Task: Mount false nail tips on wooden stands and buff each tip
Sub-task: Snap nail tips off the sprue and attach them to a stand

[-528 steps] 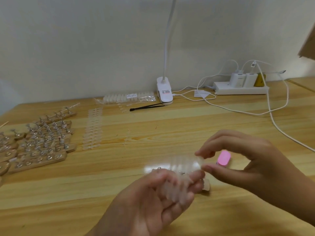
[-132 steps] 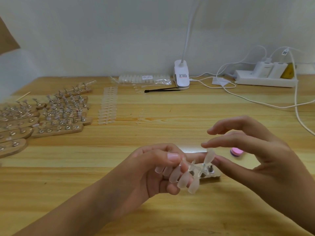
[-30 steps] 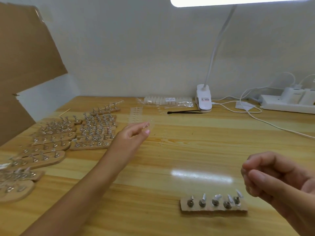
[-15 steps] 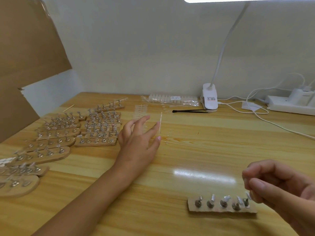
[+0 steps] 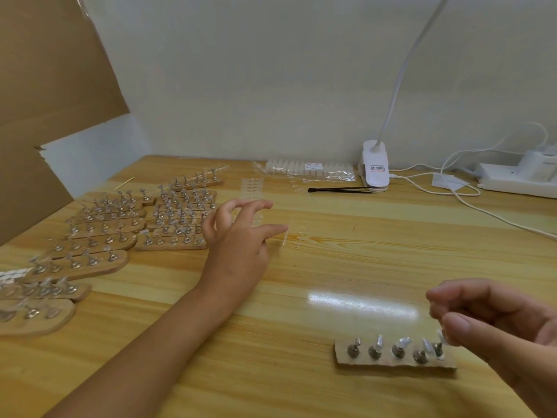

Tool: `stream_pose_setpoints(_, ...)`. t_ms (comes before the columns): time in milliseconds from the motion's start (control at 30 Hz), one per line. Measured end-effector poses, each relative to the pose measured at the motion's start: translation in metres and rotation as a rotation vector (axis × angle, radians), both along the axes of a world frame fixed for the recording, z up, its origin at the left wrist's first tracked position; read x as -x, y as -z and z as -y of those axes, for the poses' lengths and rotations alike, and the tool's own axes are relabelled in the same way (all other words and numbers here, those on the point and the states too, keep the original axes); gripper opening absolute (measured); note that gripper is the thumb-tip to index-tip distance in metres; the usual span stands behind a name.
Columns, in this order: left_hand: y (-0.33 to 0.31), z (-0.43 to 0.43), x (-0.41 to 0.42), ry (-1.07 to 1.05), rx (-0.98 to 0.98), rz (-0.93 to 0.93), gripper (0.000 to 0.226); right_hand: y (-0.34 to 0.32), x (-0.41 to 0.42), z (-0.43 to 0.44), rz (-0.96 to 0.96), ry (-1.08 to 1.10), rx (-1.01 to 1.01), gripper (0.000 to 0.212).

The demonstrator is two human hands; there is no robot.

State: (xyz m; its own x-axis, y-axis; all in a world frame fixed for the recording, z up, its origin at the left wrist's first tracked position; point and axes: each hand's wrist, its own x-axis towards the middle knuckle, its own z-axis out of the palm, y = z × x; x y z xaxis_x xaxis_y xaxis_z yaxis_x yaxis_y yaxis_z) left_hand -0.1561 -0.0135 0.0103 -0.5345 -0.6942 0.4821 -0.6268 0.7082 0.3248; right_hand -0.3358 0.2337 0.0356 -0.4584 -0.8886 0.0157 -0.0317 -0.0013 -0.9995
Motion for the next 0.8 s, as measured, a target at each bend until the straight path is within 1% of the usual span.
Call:
stream_pose_setpoints(100,0.001,0.001,-0.001,-0.002,0.030,0.000,0.049,0.000,-0.003,0.001,-0.016,-0.007,0.006,0.078)
stream_pose_setpoints(233,0.002,-0.001,0.000,0.000,0.054,-0.020,0.029,0.002,-0.006,0.002,-0.058,-0.015,0.010,0.074)
stream_pose_setpoints(333,0.000,-0.002,-0.001,0.008,0.046,-0.013,0.024,0.003,-0.010,0.002,-0.110,-0.014,0.016,0.071)
stream_pose_setpoints(400,-0.004,-0.006,-0.001,0.016,0.055,-0.007,0.023,0.004,-0.012,0.002,-0.176,-0.019,0.040,0.068)
stream_pose_setpoints(467,-0.010,-0.015,-0.001,0.066,0.027,-0.041,0.022,0.006,-0.015,0.003,-0.357,0.007,0.048,0.059)
stream_pose_setpoints(533,-0.019,-0.031,-0.002,0.199,-0.108,-0.146,0.020,0.007,-0.021,0.004,-0.599,0.059,0.098,0.042)
stream_pose_setpoints(567,-0.024,-0.041,-0.002,0.292,-0.228,-0.206,0.019,0.006,-0.024,0.005,-0.671,0.090,0.139,0.036)
stream_pose_setpoints(633,-0.034,-0.065,-0.002,0.494,-0.533,-0.295,0.022,0.004,-0.031,0.008,-0.700,0.137,0.210,0.028)
stream_pose_setpoints(700,-0.039,-0.084,0.000,0.633,-0.793,-0.324,0.024,0.005,-0.034,0.010,-0.701,0.155,0.281,0.024)
stream_pose_setpoints(800,-0.037,-0.096,0.002,0.718,-1.017,-0.349,0.024,0.006,-0.033,0.013,-0.703,0.139,0.354,0.024)
